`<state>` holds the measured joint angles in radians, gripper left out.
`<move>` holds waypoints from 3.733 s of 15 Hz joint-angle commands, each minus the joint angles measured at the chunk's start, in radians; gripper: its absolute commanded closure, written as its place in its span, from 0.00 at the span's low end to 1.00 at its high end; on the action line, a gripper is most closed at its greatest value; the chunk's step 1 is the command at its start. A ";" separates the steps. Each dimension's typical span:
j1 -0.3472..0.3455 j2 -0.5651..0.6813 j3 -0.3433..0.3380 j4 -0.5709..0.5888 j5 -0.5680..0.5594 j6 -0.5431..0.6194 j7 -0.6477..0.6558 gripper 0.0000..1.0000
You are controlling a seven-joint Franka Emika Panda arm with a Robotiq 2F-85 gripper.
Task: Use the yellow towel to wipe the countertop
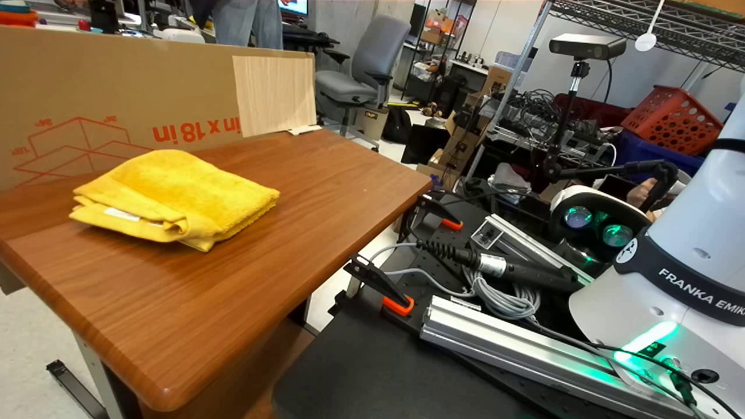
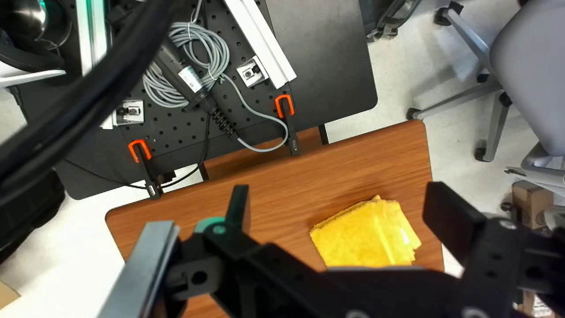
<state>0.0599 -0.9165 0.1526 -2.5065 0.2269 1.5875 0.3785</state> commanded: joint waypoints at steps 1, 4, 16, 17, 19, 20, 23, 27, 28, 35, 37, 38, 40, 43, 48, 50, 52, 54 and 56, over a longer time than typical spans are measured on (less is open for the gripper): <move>-0.016 0.036 0.016 0.026 -0.028 -0.035 -0.058 0.00; -0.042 0.125 0.031 0.047 0.074 0.062 0.029 0.00; -0.078 0.748 0.158 0.092 -0.010 0.883 0.589 0.00; -0.079 0.779 0.159 0.112 -0.052 0.888 0.639 0.00; -0.065 0.863 0.148 0.150 -0.151 0.909 0.760 0.00; -0.055 0.907 0.138 0.172 -0.203 0.910 0.818 0.00; -0.004 1.030 0.091 0.244 -0.314 0.887 0.945 0.00; 0.080 1.151 0.025 0.317 -0.362 0.852 1.027 0.00; 0.099 1.175 0.011 0.330 -0.357 0.848 1.037 0.00; 0.202 1.340 -0.075 0.443 -0.340 0.890 1.105 0.00; 0.227 1.388 -0.094 0.486 -0.342 0.897 1.127 0.00; 0.240 1.412 -0.105 0.507 -0.346 0.904 1.141 0.00; 0.263 1.459 -0.122 0.552 -0.344 0.905 1.161 0.00; 0.284 1.514 -0.146 0.596 -0.336 0.906 1.188 0.00; 0.283 1.563 -0.207 0.615 -0.344 0.926 1.221 0.00; 0.272 1.560 -0.232 0.612 -0.341 0.938 1.225 0.00; 0.254 1.546 -0.257 0.594 -0.335 0.953 1.229 0.00; 0.234 1.530 -0.292 0.569 -0.339 0.963 1.237 0.00; 0.209 1.514 -0.331 0.534 -0.340 0.980 1.240 0.00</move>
<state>0.2992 0.6162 -0.1374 -1.9213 -0.0979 2.5141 1.5821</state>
